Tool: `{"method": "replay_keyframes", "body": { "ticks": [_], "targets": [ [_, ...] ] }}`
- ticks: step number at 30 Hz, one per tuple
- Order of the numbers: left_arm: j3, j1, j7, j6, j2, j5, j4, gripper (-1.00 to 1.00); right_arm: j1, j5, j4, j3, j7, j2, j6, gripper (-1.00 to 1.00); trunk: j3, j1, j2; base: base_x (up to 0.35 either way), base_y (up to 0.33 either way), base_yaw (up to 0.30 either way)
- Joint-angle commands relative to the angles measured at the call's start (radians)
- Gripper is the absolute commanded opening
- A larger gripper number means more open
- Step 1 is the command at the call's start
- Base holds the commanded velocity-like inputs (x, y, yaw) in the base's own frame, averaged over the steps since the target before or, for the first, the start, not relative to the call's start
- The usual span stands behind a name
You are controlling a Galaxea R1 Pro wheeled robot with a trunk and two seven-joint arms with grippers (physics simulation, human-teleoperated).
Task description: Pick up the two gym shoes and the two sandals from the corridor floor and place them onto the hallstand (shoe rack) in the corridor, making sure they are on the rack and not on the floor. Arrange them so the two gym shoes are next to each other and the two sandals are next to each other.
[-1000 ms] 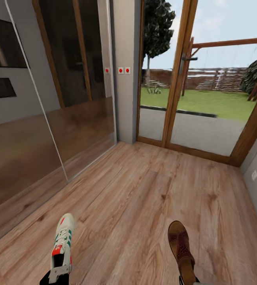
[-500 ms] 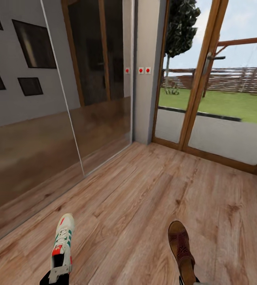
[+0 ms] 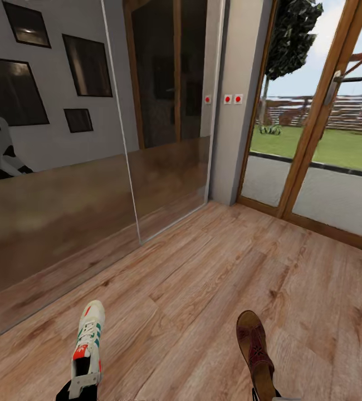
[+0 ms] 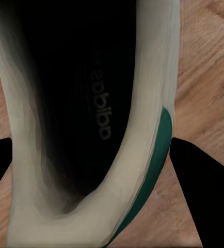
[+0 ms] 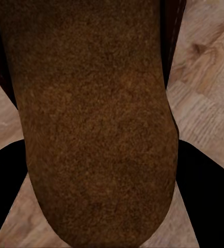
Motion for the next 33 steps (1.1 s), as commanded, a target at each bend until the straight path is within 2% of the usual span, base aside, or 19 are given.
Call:
{"method": "replay_keyframes", "body": {
  "ticks": [1,33],
  "targets": [
    [0.004,-0.001,0.004,-0.005,0.0,-0.011,0.002,-1.0,0.0,0.011,0.001,-0.003,-0.005,0.001,-0.003,-1.0,-0.001,0.0,0.0,0.0,0.0,0.279],
    [0.004,0.005,0.004,-0.009,-0.001,-0.011,0.002,-1.0,0.0,0.011,-0.001,-0.003,-0.005,0.002,-0.004,-1.0,-0.001,0.0,0.0,0.0,0.0,0.279]
  ]
}}
